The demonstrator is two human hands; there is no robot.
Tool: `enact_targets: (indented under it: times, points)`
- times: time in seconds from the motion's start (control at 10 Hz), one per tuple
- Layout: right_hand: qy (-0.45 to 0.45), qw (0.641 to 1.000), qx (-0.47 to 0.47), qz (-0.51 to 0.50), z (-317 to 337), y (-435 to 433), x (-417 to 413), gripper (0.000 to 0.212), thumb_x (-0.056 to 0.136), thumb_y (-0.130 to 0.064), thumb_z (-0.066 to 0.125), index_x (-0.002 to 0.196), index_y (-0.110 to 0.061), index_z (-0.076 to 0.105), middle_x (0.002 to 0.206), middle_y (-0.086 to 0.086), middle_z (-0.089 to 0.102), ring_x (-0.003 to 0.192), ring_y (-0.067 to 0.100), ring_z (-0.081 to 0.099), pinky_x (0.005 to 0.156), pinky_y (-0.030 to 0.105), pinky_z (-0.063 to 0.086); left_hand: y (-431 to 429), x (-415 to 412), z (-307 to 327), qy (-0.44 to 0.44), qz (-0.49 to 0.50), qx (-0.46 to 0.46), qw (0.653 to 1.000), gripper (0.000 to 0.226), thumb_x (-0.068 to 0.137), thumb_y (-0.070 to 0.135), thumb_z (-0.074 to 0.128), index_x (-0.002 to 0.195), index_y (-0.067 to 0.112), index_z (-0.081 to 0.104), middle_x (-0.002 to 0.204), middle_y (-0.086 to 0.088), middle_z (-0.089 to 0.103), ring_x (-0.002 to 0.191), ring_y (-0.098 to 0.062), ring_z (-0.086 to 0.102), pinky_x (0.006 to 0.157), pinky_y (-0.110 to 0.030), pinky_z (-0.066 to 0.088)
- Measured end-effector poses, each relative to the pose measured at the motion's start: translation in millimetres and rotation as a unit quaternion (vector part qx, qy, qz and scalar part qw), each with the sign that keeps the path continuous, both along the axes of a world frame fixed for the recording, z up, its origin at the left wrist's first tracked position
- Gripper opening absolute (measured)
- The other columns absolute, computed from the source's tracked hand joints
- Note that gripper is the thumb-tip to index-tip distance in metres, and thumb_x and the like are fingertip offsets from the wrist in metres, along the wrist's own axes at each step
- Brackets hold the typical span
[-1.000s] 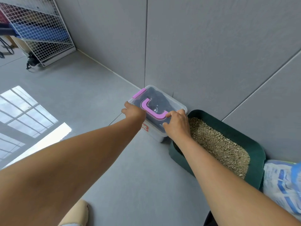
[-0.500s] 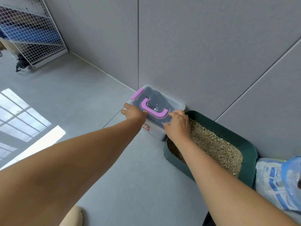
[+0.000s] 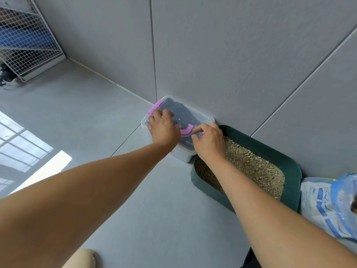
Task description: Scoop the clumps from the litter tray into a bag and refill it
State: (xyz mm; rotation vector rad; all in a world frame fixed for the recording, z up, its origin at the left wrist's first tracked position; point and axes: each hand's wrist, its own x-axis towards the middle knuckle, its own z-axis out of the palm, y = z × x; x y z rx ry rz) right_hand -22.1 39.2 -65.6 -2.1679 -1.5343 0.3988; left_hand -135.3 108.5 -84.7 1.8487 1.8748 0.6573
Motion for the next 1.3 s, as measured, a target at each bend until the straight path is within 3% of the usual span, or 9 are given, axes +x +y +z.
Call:
enact_targets:
  times: [0.1,0.2,0.4,0.6,0.7,0.9,1.0,1.1,1.3]
  points:
    - [0.052,0.998,-0.021,-0.018,-5.9,-0.9,9.9,0.006,0.090,-0.020,0.064,0.095,-0.020,0.067,0.110,0.004,0.059,0.096,0.020,0.061,0.072,0.025,0.045,0.8,10.9,-6.4,-0.046,-0.066,-0.004,0.997,0.019,0.091,0.018,0.056,0.109,0.017,0.061,0.118,-0.004,0.051,0.110,-0.023,0.048,0.098,-0.036,0.045]
    - [0.089,0.995,-0.050,-0.010,-10.4,-2.3,27.0,0.002,0.090,-0.024,0.065,0.091,-0.022,0.066,0.097,-0.001,0.067,0.090,0.016,0.064,0.068,0.023,0.043,0.3,25.9,-8.9,-0.055,-0.141,0.002,0.989,0.015,0.093,0.017,0.053,0.102,0.015,0.065,0.110,-0.003,0.056,0.101,-0.020,0.054,0.090,-0.036,0.051]
    - [0.091,0.994,-0.055,-0.032,-22.8,6.5,49.6,0.016,0.093,-0.032,0.060,0.086,-0.019,0.065,0.079,-0.005,0.068,0.078,0.017,0.064,0.072,0.036,0.054,0.0,51.3,-25.6,-0.004,-0.207,0.079,0.975,0.023,0.094,0.028,0.050,0.093,0.012,0.065,0.097,-0.005,0.058,0.089,-0.021,0.052,0.080,-0.036,0.049]
    - [0.110,0.992,-0.055,-0.036,-30.4,12.0,46.7,0.013,0.094,-0.027,0.057,0.086,-0.017,0.060,0.076,-0.007,0.063,0.072,0.014,0.058,0.062,0.027,0.039,2.7,52.1,-39.3,0.031,-0.226,0.201,0.953,0.017,0.093,0.022,0.049,0.085,0.012,0.059,0.082,-0.004,0.056,0.073,-0.020,0.049,0.065,-0.036,0.047]
    - [0.118,0.990,-0.059,-0.045,-30.6,11.8,45.5,0.014,0.094,-0.026,0.058,0.083,-0.018,0.058,0.072,-0.007,0.061,0.069,0.014,0.057,0.061,0.028,0.042,3.8,51.4,-38.1,0.031,-0.233,0.206,0.950,0.026,0.098,0.029,0.045,0.085,0.011,0.058,0.082,-0.004,0.056,0.072,-0.020,0.048,0.065,-0.034,0.045]
    - [0.142,0.985,-0.072,-0.067,-14.7,1.7,49.0,0.008,0.091,-0.026,0.063,0.086,-0.023,0.069,0.073,-0.009,0.069,0.071,0.015,0.065,0.070,0.035,0.055,2.1,43.1,-27.0,0.031,-0.276,0.108,0.955,0.020,0.096,0.023,0.048,0.101,0.008,0.061,0.101,-0.007,0.057,0.089,-0.023,0.051,0.079,-0.034,0.046]
    - [0.131,0.981,-0.130,-0.059,0.9,-11.9,55.3,0.020,0.093,-0.024,0.062,0.110,-0.028,0.071,0.094,-0.005,0.074,0.083,0.014,0.067,0.080,0.033,0.055,0.5,42.8,-4.6,0.065,-0.296,0.007,0.953,0.025,0.097,0.017,0.046,0.118,0.011,0.057,0.119,-0.008,0.052,0.106,-0.025,0.048,0.092,-0.033,0.041]
    - [0.127,0.967,-0.210,-0.064,16.1,-33.9,60.2,0.023,0.093,-0.026,0.061,0.115,-0.028,0.068,0.106,-0.003,0.072,0.092,0.018,0.066,0.084,0.037,0.056,1.3,42.5,25.8,0.109,-0.319,-0.101,0.936,0.039,0.094,0.009,0.045,0.132,0.015,0.051,0.131,-0.009,0.044,0.120,-0.028,0.040,0.104,-0.037,0.035]
    - [0.114,0.939,-0.318,-0.055,71.9,-88.6,64.2,0.018,0.095,-0.020,0.058,0.108,-0.022,0.070,0.113,0.001,0.067,0.101,0.022,0.064,0.087,0.035,0.053,-23.0,26.2,70.9,0.198,-0.405,-0.235,0.861,0.060,0.093,0.018,0.055,0.148,0.022,0.031,0.153,-0.004,0.024,0.139,-0.028,0.028,0.113,-0.043,0.030]
